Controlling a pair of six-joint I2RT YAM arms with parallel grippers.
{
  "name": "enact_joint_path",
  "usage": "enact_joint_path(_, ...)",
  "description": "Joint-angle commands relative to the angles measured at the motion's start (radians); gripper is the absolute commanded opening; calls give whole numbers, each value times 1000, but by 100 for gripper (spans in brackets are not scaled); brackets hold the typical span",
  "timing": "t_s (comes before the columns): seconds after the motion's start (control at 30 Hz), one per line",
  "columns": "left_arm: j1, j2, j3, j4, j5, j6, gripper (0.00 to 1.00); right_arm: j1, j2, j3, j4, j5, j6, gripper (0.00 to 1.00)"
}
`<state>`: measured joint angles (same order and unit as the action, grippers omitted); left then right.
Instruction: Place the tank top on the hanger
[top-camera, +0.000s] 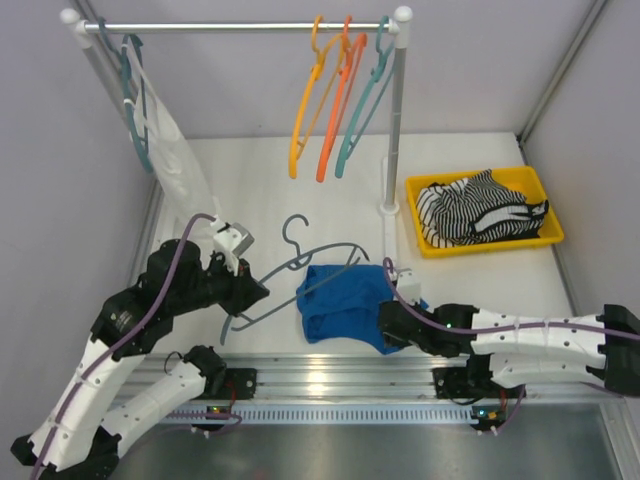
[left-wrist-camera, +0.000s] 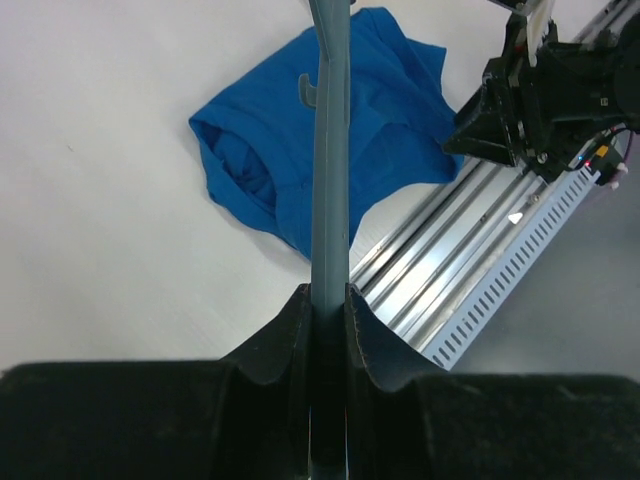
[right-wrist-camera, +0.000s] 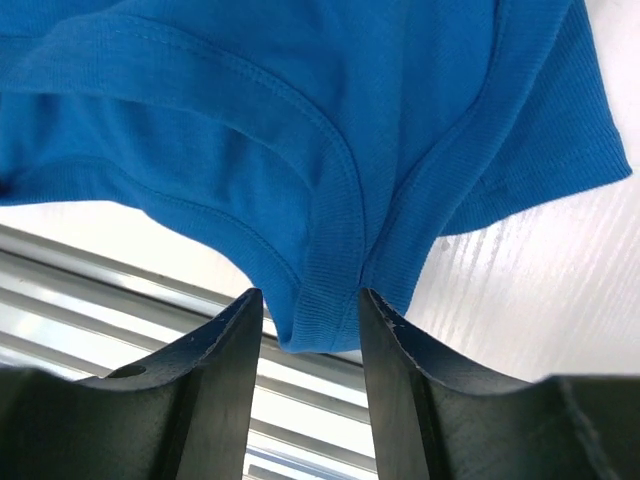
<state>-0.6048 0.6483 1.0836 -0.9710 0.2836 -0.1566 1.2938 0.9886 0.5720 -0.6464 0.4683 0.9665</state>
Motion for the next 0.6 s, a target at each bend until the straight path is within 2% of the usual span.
enact_joint_path(0.0,0,19,33,-23,75,22,0,19,41,51,-35,58,26,44)
enact_joint_path(0.33,0,83,102,-74,85,37,0,44,120,42,-19,47,26,46)
enact_joint_path(0.57,-1,140,170,-120,138,42,0,44,120,23,-35,52,44,28)
